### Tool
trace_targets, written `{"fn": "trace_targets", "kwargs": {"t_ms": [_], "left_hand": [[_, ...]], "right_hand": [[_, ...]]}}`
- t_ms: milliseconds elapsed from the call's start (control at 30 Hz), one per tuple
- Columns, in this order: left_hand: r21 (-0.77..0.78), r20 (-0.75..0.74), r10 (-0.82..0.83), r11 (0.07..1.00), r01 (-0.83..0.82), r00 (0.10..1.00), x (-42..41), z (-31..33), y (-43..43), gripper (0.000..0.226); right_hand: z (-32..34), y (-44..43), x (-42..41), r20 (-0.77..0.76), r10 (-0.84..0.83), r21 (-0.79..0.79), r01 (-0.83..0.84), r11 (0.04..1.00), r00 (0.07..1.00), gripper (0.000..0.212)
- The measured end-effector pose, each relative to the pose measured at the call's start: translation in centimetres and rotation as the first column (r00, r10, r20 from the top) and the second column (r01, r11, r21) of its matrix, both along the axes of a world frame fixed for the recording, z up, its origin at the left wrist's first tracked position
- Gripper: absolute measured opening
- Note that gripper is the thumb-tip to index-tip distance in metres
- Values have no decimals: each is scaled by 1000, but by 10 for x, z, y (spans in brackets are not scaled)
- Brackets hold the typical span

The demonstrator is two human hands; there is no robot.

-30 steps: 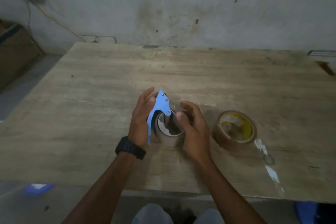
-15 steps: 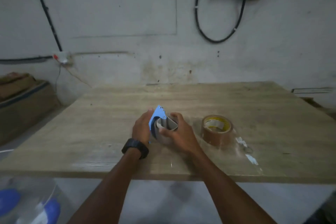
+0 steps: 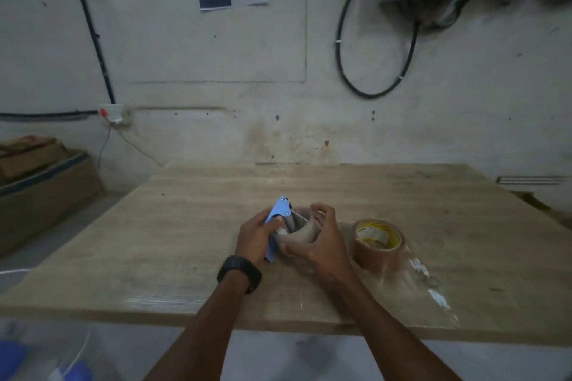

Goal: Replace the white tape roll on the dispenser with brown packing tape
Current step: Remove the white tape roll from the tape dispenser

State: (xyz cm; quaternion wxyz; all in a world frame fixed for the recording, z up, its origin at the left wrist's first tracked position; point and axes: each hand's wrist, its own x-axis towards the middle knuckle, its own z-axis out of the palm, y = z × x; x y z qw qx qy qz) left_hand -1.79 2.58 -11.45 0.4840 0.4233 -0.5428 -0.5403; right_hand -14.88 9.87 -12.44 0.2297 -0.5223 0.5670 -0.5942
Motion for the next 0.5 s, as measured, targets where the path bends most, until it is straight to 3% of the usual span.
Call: {"fn": "trace_targets", "kwargs": {"t_ms": [200, 333, 500], "left_hand": [[179, -288, -7, 982, 61, 958, -27, 12, -1, 27], [153, -248, -65, 983, 105, 967, -39, 8, 0, 21], [225, -318, -45, 967, 122, 947, -38, -2, -10, 41]], "right_hand": [[18, -16, -5, 147, -10, -175, 36, 984, 989, 81], [21, -29, -10, 142, -1, -214, 31, 976, 990, 75], [7, -22, -8, 78, 39, -173, -25, 985, 996, 77]]}}
